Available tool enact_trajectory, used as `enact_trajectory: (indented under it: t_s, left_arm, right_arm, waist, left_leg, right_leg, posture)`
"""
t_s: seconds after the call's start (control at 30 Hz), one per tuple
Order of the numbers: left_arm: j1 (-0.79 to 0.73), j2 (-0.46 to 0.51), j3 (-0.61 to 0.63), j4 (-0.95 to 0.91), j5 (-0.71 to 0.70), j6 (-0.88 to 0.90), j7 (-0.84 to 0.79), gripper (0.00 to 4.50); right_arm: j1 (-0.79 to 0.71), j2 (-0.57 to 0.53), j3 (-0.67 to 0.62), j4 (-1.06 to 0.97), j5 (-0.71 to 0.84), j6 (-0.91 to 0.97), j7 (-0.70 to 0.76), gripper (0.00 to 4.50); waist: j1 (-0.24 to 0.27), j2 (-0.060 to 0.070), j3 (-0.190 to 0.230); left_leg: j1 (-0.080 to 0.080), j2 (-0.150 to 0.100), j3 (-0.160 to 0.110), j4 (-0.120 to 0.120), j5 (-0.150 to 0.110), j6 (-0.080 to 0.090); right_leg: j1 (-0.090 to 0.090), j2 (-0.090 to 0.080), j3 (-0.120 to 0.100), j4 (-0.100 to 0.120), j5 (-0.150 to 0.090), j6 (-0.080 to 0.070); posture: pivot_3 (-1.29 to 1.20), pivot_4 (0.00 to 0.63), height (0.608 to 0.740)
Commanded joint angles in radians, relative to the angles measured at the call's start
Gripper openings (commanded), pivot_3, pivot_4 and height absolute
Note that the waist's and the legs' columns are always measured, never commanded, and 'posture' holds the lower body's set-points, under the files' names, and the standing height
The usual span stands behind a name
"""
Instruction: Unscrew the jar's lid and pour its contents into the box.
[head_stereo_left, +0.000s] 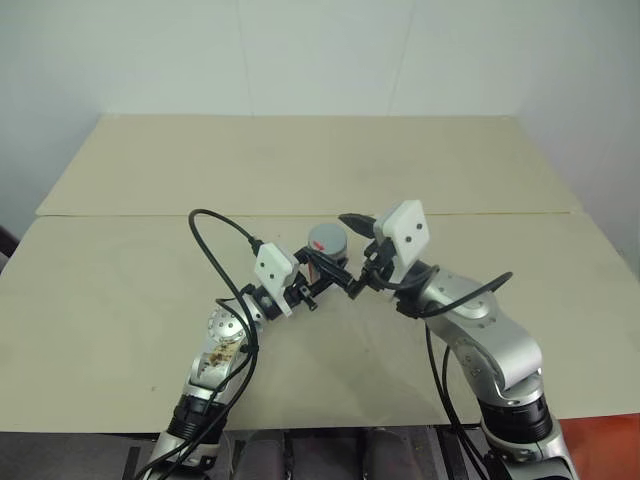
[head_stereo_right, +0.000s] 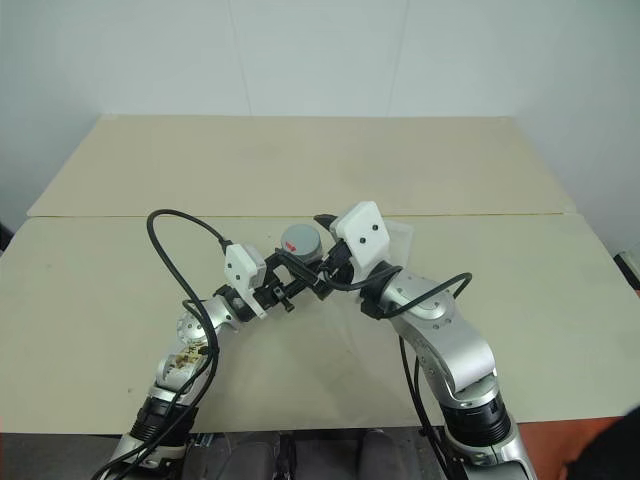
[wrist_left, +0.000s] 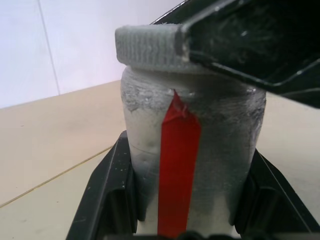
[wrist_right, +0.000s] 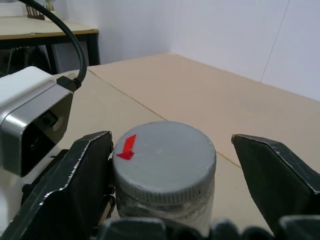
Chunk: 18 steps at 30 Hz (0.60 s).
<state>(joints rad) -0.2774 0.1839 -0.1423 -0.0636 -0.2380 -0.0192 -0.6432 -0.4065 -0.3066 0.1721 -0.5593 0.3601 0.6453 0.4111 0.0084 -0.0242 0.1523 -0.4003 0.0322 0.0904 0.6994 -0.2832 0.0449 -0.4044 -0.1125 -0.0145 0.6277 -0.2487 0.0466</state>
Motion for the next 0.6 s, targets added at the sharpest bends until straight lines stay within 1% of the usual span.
enact_trajectory:
  t_s: [0.03,0.07,0.1,0.33,0.47,0.53,0.6]
  left_arm:
    - [-0.015,-0.006,-0.002,-0.025,0.0,-0.025,0.002,1.93]
    - [-0.017,-0.006,-0.002,-0.023,0.001,-0.026,0.003,1.93]
    - [-0.018,-0.007,-0.002,-0.021,0.001,-0.026,0.005,1.93]
    - [-0.014,-0.003,-0.008,-0.027,0.001,-0.023,-0.002,1.93]
    - [-0.007,0.008,-0.011,-0.036,-0.002,-0.021,-0.011,1.93]
    - [-0.005,0.013,-0.012,-0.039,-0.006,-0.02,-0.016,1.93]
    - [-0.007,0.017,-0.014,-0.04,-0.008,-0.02,-0.02,1.93]
  right_arm:
    - [-0.001,0.004,-0.02,-0.02,0.005,-0.015,-0.002,3.23]
    - [-0.001,0.003,-0.019,-0.018,0.004,-0.015,-0.001,2.94]
    - [0.0,0.001,-0.017,-0.016,0.001,-0.017,-0.001,2.79]
    - [0.0,-0.008,-0.011,-0.008,-0.017,-0.021,-0.005,2.79]
    - [-0.003,-0.027,-0.025,-0.003,0.008,-0.02,0.03,2.79]
    - [-0.011,-0.041,-0.041,0.019,0.05,-0.047,0.099,2.79]
    - [-0.035,-0.071,-0.055,0.067,0.089,-0.105,0.213,2.79]
  waist:
    - [0.0,0.0,0.0]
    - [0.0,0.0,0.0]
    - [0.0,0.0,0.0]
    - [0.0,0.0,0.0]
    - [0.0,0.0,0.0]
    - [0.0,0.0,0.0]
    - [0.0,0.0,0.0]
  left_leg:
    - [0.0,0.0,0.0,0.0,0.0,0.0]
    - [0.0,0.0,0.0,0.0,0.0,0.0]
    - [0.0,0.0,0.0,0.0,0.0,0.0]
    - [0.0,0.0,0.0,0.0,0.0,0.0]
    - [0.0,0.0,0.0,0.0,0.0,0.0]
    - [0.0,0.0,0.0,0.0,0.0,0.0]
    - [0.0,0.0,0.0,0.0,0.0,0.0]
  right_leg:
    - [0.0,0.0,0.0,0.0,0.0,0.0]
    - [0.0,0.0,0.0,0.0,0.0,0.0]
    - [0.0,0.0,0.0,0.0,0.0,0.0]
    - [0.0,0.0,0.0,0.0,0.0,0.0]
    - [0.0,0.0,0.0,0.0,0.0,0.0]
    - [0.0,0.0,0.0,0.0,0.0,0.0]
    - [0.0,0.0,0.0,0.0,0.0,0.0]
  posture:
    - [0.0,0.15,0.74]
    - [0.0,0.15,0.74]
    - [0.0,0.15,0.74]
    - [0.0,0.15,0.74]
    - [0.0,0.15,0.74]
    - [0.0,0.15,0.74]
    - [0.0,0.15,0.74]
